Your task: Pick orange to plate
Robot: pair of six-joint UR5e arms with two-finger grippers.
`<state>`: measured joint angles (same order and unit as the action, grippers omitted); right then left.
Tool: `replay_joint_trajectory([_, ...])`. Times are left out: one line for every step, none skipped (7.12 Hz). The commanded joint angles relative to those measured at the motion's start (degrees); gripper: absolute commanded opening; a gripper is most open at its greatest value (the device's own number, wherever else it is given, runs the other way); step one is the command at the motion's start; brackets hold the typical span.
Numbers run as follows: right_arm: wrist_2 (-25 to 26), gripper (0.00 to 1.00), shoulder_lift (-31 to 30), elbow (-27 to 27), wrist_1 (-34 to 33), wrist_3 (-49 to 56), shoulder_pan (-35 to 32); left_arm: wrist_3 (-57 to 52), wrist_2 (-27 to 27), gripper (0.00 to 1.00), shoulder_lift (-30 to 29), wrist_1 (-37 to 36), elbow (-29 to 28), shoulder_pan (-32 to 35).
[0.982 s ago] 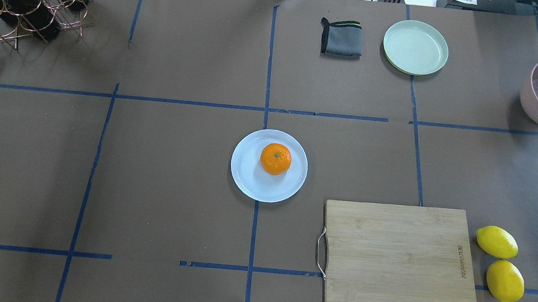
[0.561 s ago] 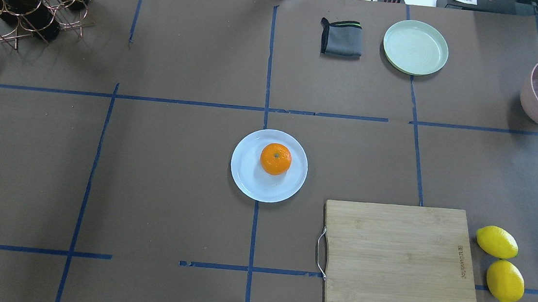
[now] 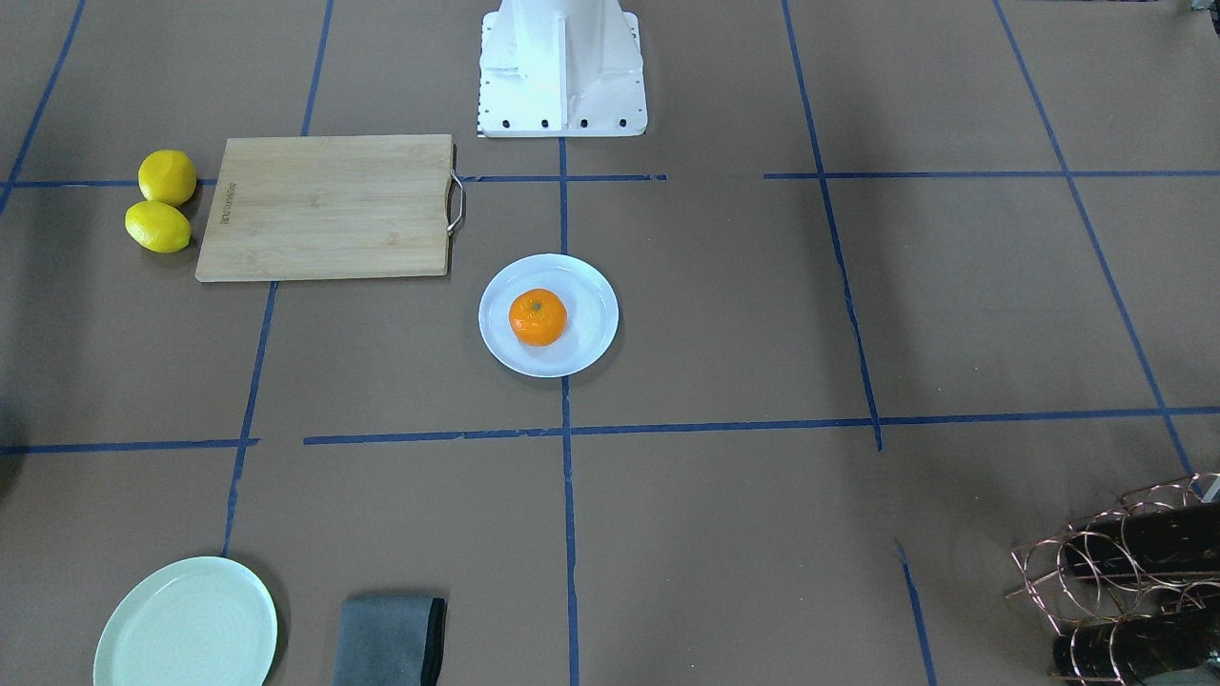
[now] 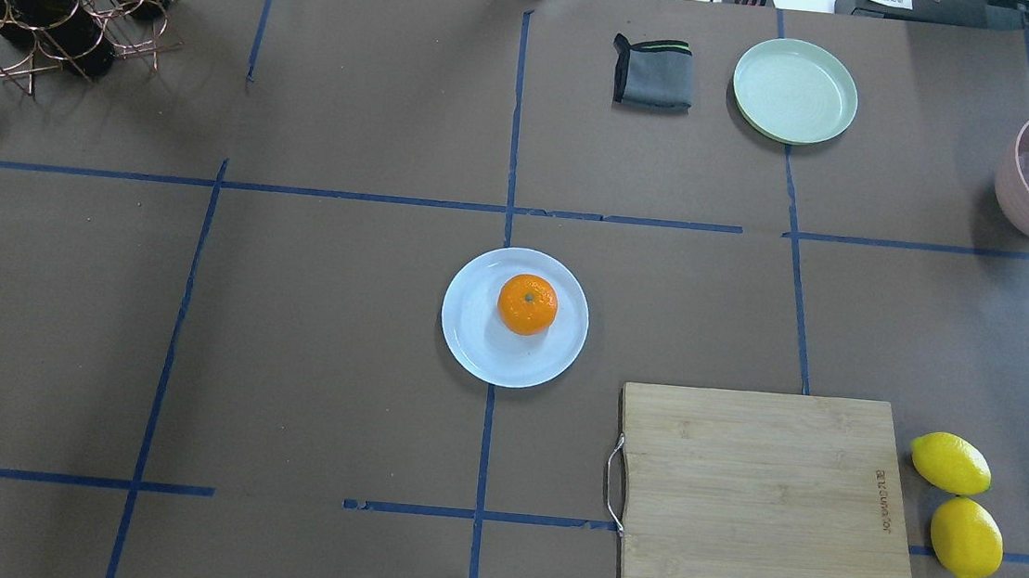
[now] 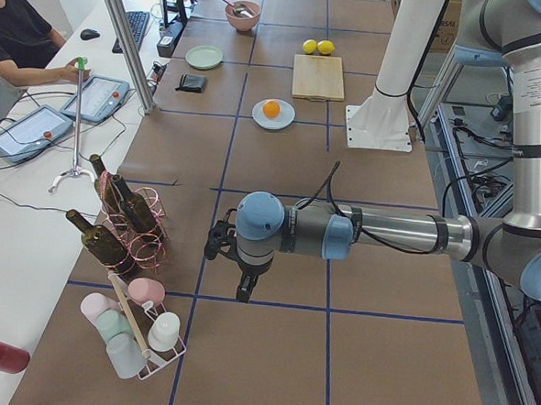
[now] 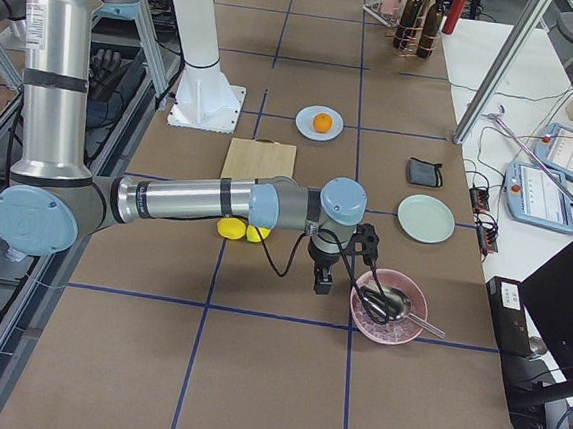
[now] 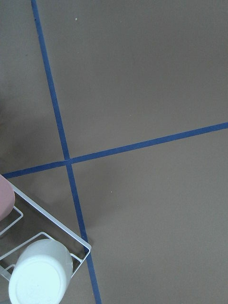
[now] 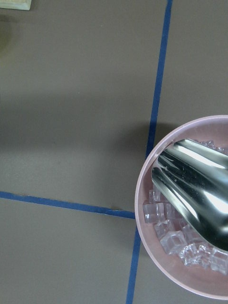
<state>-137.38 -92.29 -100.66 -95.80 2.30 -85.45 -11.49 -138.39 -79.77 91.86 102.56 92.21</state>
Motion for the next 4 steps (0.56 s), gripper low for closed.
replay_joint_trajectory([-1.5,1.00,-0.8,-0.3,0.0,1.4,-0.2,0.1,0.1,1.00,-0.1,0.0,-0.3,0.0])
replay_joint_trajectory([-2.2,1.00,-0.1,-0.4,-0.4,1.8,-0.6,0.1,0.1,1.00,-0.1,0.0,-0.3,0.0])
replay_joint_trajectory([-2.2,1.00,-0.6,-0.6,-0.1,2.3,-0.6,0.1,0.1,1.00,0.0,0.0,-0.5,0.0])
replay_joint_trajectory([-1.7,1.00,-0.3,-0.6,-0.1,2.7,-0.9,0.0,0.2,1.00,-0.1,0.0,-0.6,0.0])
